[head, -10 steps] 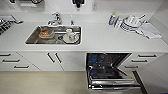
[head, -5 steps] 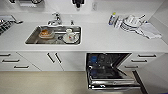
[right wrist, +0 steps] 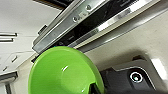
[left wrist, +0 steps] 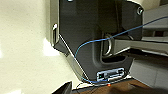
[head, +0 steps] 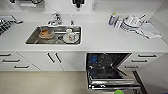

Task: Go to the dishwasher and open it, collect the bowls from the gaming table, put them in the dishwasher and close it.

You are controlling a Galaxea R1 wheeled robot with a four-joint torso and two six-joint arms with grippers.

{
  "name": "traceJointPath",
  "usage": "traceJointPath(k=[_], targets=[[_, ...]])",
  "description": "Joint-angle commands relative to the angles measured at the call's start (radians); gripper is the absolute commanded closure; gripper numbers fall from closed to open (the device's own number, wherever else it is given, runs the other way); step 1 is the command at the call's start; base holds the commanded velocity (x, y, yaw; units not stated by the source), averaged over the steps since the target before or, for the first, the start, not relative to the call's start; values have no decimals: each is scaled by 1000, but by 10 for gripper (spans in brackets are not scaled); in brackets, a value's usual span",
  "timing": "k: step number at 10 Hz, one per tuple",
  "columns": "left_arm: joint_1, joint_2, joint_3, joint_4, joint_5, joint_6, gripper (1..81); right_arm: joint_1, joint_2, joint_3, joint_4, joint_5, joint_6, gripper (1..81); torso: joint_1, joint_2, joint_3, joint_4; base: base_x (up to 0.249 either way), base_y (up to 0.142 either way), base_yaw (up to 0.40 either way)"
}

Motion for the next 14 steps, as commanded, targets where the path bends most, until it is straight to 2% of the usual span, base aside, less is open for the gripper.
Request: traceJointPath(k=[1, 3, 6, 7, 8, 10, 12, 14], targets=[[195, 209, -284, 61, -201, 4, 10, 177, -20, -3, 6, -57, 75, 811, 0, 0, 0, 0, 0, 0, 0], [264, 288, -360, 61, -236, 4, 10, 250, 21, -60, 5, -58, 126, 811, 0, 0, 0, 0, 0, 0, 0], [330, 407, -425, 125, -219, 6, 10, 355, 126, -160, 5, -120, 172, 811, 0, 0, 0, 0, 0, 0, 0], [346, 445, -444, 156, -196, 6, 10, 381, 168, -227, 8, -124, 214, 811, 0, 0, 0, 0, 0, 0, 0], [353, 497, -475, 188, -136, 6, 10, 400, 217, -299, 9, -124, 236, 811, 0, 0, 0, 0, 0, 0, 0], [355, 550, -507, 194, -23, 6, 10, 431, 293, -397, 9, -150, 255, 811, 0, 0, 0, 0, 0, 0, 0], [369, 561, -507, 197, -17, 6, 10, 461, 339, -462, 9, -163, 265, 811, 0, 0, 0, 0, 0, 0, 0], [373, 582, -507, 203, 12, 23, 10, 491, 348, -483, 9, -189, 276, 811, 0, 0, 0, 0, 0, 0, 0]])
